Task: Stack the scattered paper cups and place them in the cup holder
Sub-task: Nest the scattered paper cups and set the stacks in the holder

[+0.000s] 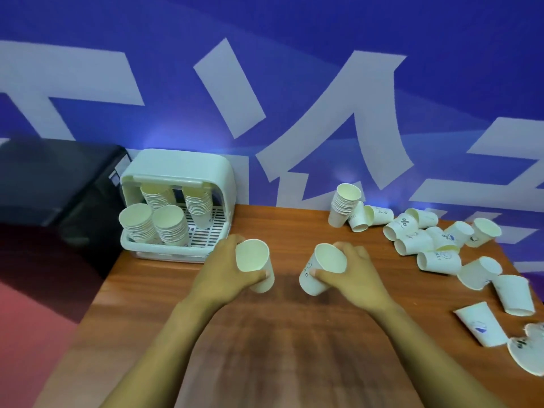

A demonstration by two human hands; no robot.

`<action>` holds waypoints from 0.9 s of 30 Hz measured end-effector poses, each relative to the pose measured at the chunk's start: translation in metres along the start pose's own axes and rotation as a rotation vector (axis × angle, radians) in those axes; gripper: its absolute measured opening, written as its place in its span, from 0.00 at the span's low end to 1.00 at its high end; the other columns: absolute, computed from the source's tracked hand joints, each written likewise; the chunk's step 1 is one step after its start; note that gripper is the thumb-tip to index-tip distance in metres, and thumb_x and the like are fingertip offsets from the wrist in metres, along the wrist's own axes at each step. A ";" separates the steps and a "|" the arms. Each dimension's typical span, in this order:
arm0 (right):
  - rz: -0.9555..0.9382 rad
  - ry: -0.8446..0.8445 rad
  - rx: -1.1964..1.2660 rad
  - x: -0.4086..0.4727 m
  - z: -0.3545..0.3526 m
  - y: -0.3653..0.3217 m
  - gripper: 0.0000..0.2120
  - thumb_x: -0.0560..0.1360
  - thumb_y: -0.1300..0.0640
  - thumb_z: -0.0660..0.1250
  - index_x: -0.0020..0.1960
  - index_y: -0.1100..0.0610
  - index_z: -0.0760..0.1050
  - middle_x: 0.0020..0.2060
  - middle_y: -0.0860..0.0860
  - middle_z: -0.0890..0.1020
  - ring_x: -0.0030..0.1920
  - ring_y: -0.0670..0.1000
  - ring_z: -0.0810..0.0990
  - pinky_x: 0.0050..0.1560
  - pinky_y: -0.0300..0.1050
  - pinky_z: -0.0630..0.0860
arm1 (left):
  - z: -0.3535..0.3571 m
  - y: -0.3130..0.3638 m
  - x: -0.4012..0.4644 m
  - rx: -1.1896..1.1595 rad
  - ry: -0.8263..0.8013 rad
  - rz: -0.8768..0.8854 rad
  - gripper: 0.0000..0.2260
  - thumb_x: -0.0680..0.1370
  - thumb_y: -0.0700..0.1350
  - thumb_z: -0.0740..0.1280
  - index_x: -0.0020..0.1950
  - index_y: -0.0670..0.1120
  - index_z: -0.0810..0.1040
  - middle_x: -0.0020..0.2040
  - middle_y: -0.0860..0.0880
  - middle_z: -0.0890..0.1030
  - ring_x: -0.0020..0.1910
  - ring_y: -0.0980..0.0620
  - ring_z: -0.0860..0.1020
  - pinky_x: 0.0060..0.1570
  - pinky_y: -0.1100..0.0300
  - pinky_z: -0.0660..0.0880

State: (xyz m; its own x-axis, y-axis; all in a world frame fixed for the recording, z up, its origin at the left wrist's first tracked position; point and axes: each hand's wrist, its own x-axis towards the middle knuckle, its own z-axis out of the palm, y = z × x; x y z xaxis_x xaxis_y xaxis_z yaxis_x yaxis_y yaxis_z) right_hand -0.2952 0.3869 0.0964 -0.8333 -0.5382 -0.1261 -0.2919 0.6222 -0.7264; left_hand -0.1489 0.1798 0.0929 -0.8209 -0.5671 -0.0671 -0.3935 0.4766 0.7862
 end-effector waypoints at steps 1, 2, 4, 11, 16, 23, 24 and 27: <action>0.001 0.000 -0.012 0.003 0.003 -0.005 0.26 0.64 0.45 0.76 0.58 0.46 0.70 0.55 0.47 0.70 0.53 0.45 0.71 0.50 0.41 0.67 | -0.007 -0.005 0.002 -0.004 0.005 -0.004 0.27 0.61 0.56 0.77 0.57 0.54 0.72 0.54 0.53 0.75 0.52 0.52 0.75 0.51 0.54 0.74; 0.003 0.001 -0.021 0.008 0.004 -0.009 0.27 0.64 0.45 0.76 0.59 0.46 0.70 0.55 0.47 0.70 0.53 0.45 0.71 0.50 0.41 0.66 | -0.011 -0.010 0.002 -0.007 0.011 -0.010 0.28 0.62 0.56 0.77 0.58 0.55 0.72 0.55 0.52 0.75 0.53 0.52 0.75 0.52 0.54 0.74; -0.012 -0.007 -0.033 0.017 0.007 -0.017 0.27 0.65 0.46 0.76 0.61 0.46 0.70 0.56 0.47 0.70 0.54 0.46 0.71 0.51 0.41 0.66 | -0.016 -0.020 0.002 0.004 0.031 -0.030 0.31 0.64 0.54 0.77 0.65 0.55 0.70 0.58 0.52 0.73 0.57 0.52 0.73 0.56 0.56 0.71; -0.018 -0.100 -0.042 0.042 0.044 -0.032 0.36 0.66 0.52 0.74 0.71 0.47 0.63 0.62 0.48 0.67 0.62 0.49 0.70 0.58 0.39 0.65 | -0.027 -0.050 0.000 0.077 -0.006 -0.115 0.35 0.66 0.50 0.76 0.70 0.54 0.66 0.63 0.52 0.68 0.64 0.51 0.68 0.60 0.62 0.65; -0.048 -0.231 -0.052 0.046 0.081 -0.065 0.36 0.68 0.57 0.72 0.73 0.49 0.61 0.60 0.45 0.65 0.58 0.45 0.69 0.53 0.33 0.63 | -0.068 -0.071 0.011 0.085 0.069 -0.086 0.33 0.66 0.45 0.76 0.69 0.52 0.66 0.60 0.54 0.68 0.61 0.56 0.67 0.56 0.65 0.62; -0.163 -0.253 -0.085 0.062 0.132 -0.136 0.36 0.68 0.56 0.73 0.72 0.48 0.62 0.61 0.46 0.65 0.57 0.43 0.68 0.53 0.33 0.64 | -0.124 -0.104 0.028 0.033 0.114 -0.062 0.35 0.68 0.45 0.74 0.72 0.51 0.63 0.64 0.54 0.66 0.64 0.54 0.67 0.59 0.62 0.65; -0.174 -0.246 -0.077 0.066 0.141 -0.146 0.36 0.68 0.56 0.73 0.72 0.48 0.62 0.60 0.46 0.65 0.58 0.44 0.68 0.54 0.34 0.63 | -0.135 -0.111 0.032 0.048 0.126 -0.063 0.35 0.69 0.46 0.74 0.72 0.52 0.63 0.65 0.53 0.66 0.64 0.53 0.68 0.60 0.60 0.67; -0.216 -0.217 -0.080 0.075 0.169 -0.172 0.37 0.67 0.56 0.74 0.72 0.49 0.62 0.62 0.48 0.65 0.64 0.48 0.68 0.58 0.34 0.62 | -0.170 -0.131 0.042 0.075 0.187 -0.090 0.35 0.69 0.46 0.73 0.72 0.54 0.63 0.67 0.52 0.65 0.64 0.50 0.69 0.59 0.57 0.68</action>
State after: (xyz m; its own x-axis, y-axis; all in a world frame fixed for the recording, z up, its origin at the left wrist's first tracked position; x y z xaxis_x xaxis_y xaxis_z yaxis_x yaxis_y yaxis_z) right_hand -0.2285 0.1432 0.0973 -0.6308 -0.7663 -0.1223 -0.4941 0.5181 -0.6981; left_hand -0.0618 -0.0207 0.0913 -0.6926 -0.7212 -0.0140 -0.4970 0.4630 0.7339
